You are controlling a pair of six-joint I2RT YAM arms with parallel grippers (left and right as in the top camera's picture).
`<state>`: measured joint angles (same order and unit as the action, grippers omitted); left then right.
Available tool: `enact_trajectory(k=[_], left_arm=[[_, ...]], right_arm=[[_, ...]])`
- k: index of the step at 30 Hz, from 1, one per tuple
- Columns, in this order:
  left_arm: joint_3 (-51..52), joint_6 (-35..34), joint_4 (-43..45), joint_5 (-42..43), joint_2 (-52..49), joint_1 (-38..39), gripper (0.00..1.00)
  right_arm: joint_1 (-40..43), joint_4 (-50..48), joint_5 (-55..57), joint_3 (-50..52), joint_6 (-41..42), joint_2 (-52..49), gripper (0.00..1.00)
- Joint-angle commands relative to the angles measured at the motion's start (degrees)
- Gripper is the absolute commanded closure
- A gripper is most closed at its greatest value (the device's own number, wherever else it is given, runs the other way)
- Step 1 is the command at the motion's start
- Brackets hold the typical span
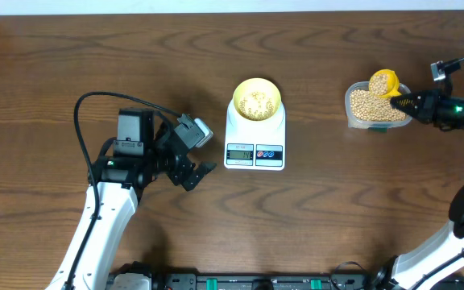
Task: Scoop item into bowl and weigh 50g on scale
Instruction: 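Return the scoop to the tub and scoop more soybeans, then carry the scoop over the bowl and pour beans in with right gripper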
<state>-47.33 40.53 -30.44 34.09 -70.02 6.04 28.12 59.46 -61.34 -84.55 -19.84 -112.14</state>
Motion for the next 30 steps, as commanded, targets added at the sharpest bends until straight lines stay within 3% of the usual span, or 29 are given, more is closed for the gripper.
enact_trajectory(k=[1, 12, 23, 30], left_arm=[[0.61, -0.07, -0.11, -0.46, 0.04, -0.28, 0.03], [0.61, -0.07, -0.11, -0.46, 0.04, -0.28, 0.02], [0.61, -0.07, -0.09, -0.46, 0.04, -0.28, 0.02], [0.61, -0.07, -0.11, -0.46, 0.04, -0.28, 0.02]], right_arm=[[0.26, 0.0, -7.72, 0.42, -1.2, -1.05, 0.99], [-6.84, -0.81, -13.94, 0.42, 0.28, -1.05, 0.99], [-20.06, -13.49, -13.55, 0.42, 15.04, -1.05, 0.99], [-28.17, -19.34, -2.58, 0.39, 23.89, -1.03, 0.99]])
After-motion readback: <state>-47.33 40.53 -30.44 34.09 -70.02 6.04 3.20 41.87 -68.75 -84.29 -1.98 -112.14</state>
